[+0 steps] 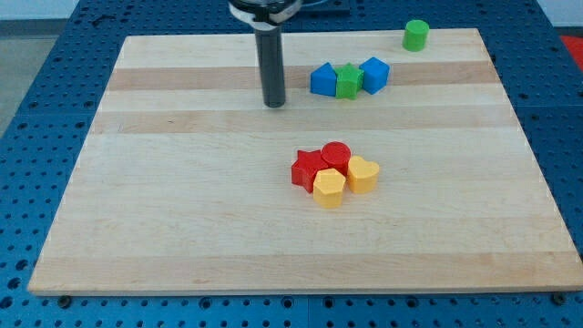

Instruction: Move the blue triangle up and right a bit

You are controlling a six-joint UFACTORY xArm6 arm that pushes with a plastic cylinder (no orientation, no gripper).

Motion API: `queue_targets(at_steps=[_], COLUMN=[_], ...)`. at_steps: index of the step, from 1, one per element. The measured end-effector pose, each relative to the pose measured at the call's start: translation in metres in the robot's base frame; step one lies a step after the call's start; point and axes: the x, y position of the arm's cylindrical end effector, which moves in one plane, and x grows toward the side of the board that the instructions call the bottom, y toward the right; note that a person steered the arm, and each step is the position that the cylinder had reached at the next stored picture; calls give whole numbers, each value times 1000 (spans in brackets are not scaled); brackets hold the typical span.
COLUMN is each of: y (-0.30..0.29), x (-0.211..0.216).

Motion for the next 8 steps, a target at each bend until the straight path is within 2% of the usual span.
queue_targets(at_steps=[1, 5, 8], y=[27, 46, 50], x=[-4, -30, -67])
